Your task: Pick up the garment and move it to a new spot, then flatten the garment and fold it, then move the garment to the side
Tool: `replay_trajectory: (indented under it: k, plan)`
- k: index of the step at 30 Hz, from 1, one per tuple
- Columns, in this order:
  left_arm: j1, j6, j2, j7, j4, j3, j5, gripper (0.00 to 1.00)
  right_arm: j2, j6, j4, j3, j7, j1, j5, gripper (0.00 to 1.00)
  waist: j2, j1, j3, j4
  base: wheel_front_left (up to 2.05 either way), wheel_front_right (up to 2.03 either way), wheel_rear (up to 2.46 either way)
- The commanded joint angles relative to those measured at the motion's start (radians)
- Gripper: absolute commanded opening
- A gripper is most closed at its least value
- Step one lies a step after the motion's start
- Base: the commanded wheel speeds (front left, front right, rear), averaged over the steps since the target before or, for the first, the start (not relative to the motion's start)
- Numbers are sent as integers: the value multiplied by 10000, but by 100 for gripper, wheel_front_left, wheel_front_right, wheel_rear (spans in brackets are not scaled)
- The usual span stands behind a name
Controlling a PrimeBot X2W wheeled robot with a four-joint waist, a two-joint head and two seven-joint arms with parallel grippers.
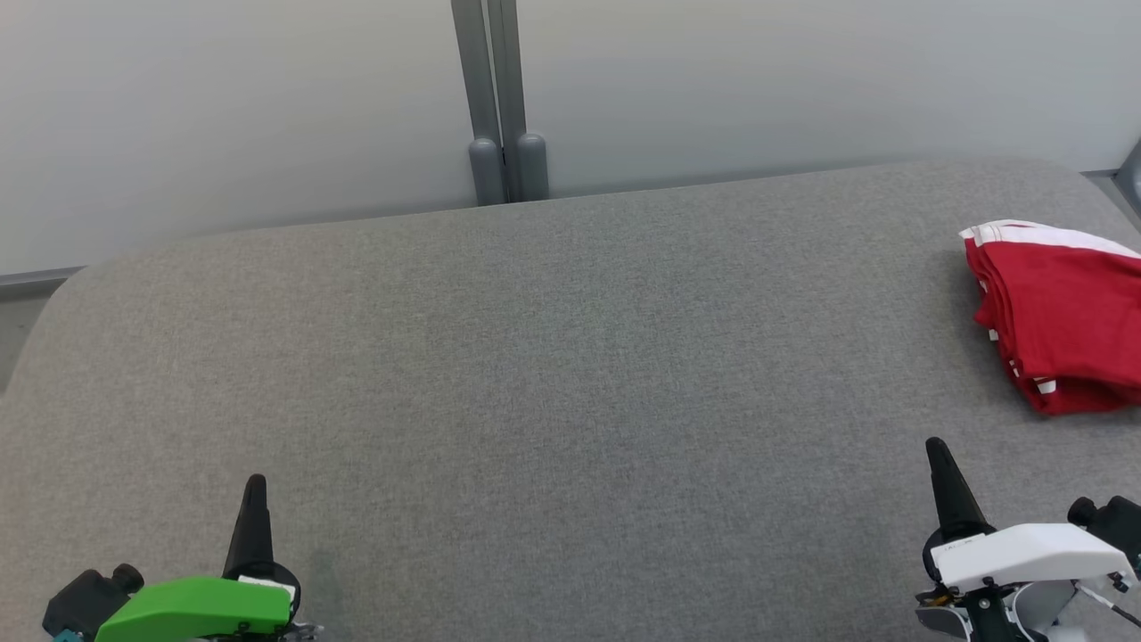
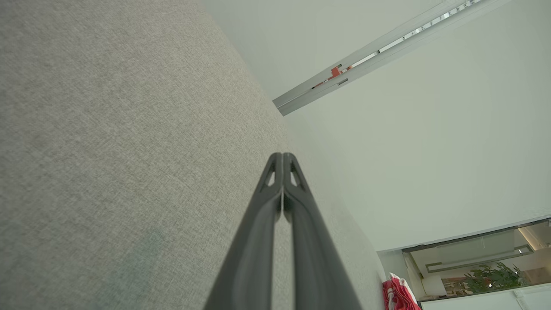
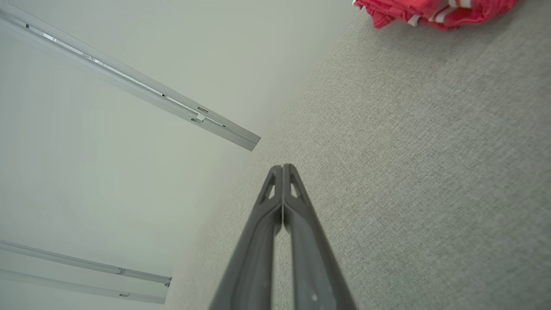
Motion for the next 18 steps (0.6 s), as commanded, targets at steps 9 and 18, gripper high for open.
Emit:
replay_trajectory:
  k: [9, 18]
  plan:
    - [-416, -124, 73, 269, -36, 151, -1009, 0, -52, 6, 18, -94, 289, -415, 1238, 0, 0, 0, 21, 41, 0, 0, 0]
    - [-583, -195, 80, 495, 5, 247, -1812, 0, -41, 5, 92, -149, 524, -568, 2182, 0, 0, 0, 42, 81, 0, 0, 0]
